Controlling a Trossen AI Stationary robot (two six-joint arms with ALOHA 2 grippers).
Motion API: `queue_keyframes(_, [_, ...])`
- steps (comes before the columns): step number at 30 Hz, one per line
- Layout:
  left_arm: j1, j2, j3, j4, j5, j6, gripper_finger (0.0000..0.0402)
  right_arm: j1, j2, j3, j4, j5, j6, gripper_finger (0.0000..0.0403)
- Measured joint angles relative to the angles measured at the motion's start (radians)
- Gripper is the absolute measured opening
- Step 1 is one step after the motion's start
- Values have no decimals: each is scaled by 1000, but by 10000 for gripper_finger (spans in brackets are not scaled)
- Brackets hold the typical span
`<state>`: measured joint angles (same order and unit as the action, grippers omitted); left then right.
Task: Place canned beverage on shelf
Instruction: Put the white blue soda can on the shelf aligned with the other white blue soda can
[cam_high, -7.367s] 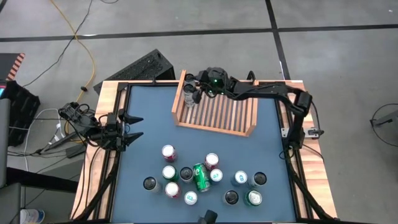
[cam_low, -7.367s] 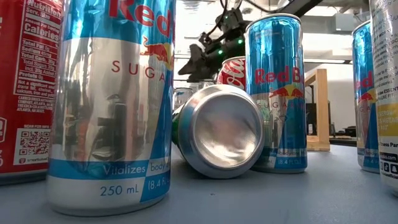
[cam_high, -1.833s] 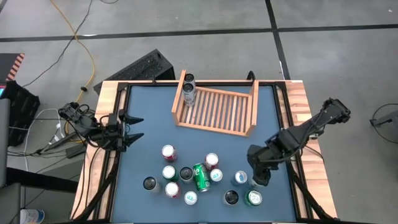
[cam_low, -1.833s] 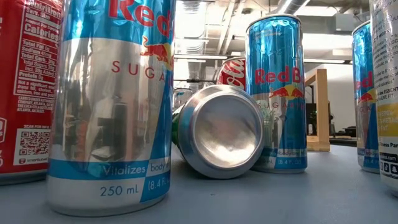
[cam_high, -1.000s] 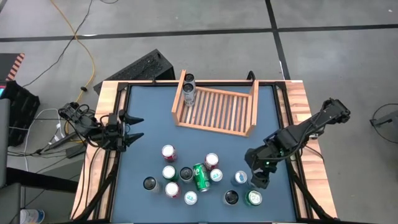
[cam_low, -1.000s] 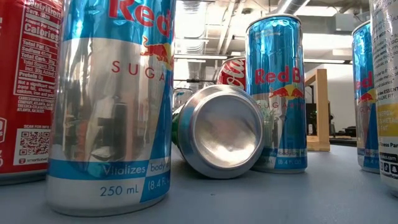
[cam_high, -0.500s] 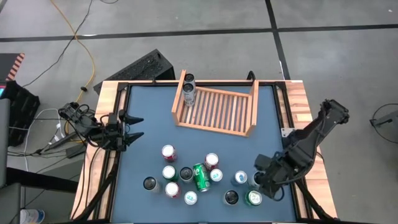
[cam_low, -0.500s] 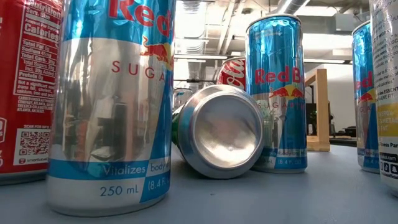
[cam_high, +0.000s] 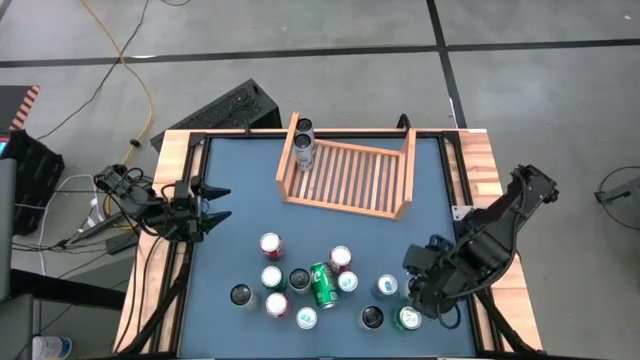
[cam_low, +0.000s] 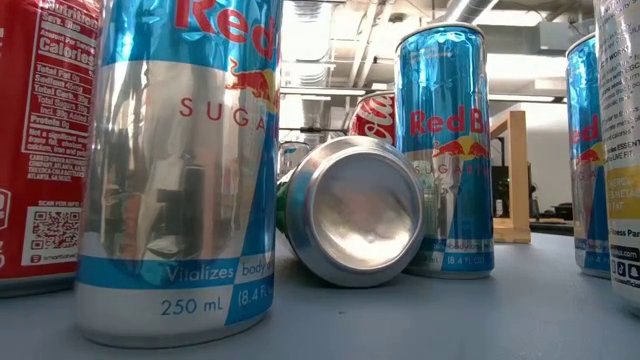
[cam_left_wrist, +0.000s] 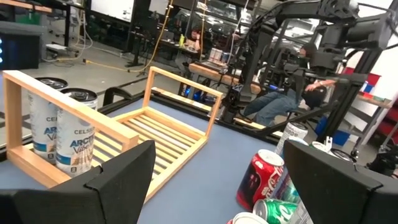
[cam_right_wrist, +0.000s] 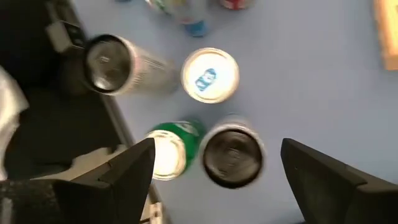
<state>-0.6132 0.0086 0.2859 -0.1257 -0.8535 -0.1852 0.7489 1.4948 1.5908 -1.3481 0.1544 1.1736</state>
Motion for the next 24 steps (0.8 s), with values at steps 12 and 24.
queue_keyframes(12, [0, 0, 0, -21, 1, 0, 341, -17, 92, -6, -17, -83, -134, 333])
queue_keyframes(24, [0, 0, 0, -19, 1, 0, 341, -31, 193, -5, -69, -179, -237, 333])
